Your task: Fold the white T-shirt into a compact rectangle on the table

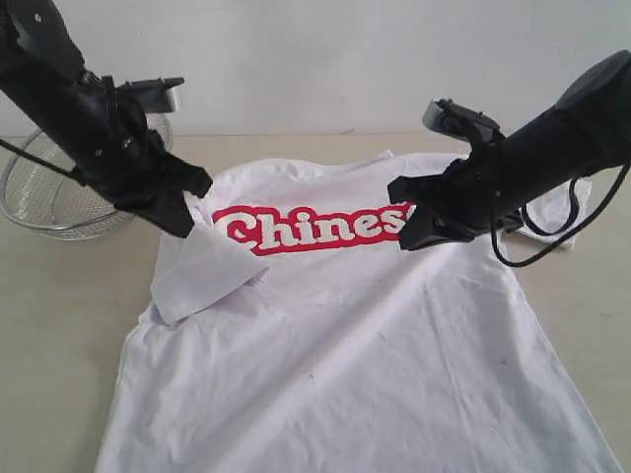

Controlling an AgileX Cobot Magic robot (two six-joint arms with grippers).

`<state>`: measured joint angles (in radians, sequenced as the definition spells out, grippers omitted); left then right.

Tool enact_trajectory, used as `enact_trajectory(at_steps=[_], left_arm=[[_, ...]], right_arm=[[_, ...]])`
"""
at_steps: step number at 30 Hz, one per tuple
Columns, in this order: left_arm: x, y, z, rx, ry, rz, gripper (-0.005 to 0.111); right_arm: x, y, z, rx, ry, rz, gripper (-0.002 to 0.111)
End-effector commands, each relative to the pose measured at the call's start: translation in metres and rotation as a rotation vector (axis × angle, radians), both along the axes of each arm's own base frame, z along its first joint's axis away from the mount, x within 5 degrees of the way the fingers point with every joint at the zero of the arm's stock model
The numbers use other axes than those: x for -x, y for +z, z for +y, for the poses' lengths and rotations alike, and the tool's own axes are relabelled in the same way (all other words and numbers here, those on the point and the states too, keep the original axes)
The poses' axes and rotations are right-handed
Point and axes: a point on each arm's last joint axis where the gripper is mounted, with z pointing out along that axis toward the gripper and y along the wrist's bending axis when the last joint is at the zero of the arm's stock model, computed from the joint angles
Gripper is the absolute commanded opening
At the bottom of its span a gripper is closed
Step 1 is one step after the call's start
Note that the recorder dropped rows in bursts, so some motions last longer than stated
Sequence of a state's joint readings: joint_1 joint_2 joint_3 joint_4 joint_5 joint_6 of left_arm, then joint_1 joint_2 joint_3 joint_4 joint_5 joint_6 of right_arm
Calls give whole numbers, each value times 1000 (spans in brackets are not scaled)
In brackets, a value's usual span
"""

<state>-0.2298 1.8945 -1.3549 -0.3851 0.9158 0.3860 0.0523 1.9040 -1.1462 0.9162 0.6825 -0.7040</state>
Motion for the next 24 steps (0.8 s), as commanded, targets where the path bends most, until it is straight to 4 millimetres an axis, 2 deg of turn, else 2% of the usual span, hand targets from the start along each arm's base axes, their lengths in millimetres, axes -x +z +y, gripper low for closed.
enact_trajectory(at_steps=[1,4,11,19,24], left_arm=[[12,-18,7,-48,16,30,5],[11,-25,10,-79,31,-17,5],[0,-26,20,-71,107,-85,5],[-12,-56,20,-85,141,-101,5],[-18,-66,20,-89,157,-130,5]], right_arm=[[8,-7,1,35,7,-3,1],[9,-9,1,39,17,-1,1],[8,-9,0,45,10,-9,1],[8,-9,-1,54,12,-21,1],[8,-9,-1,54,13,-22,1]])
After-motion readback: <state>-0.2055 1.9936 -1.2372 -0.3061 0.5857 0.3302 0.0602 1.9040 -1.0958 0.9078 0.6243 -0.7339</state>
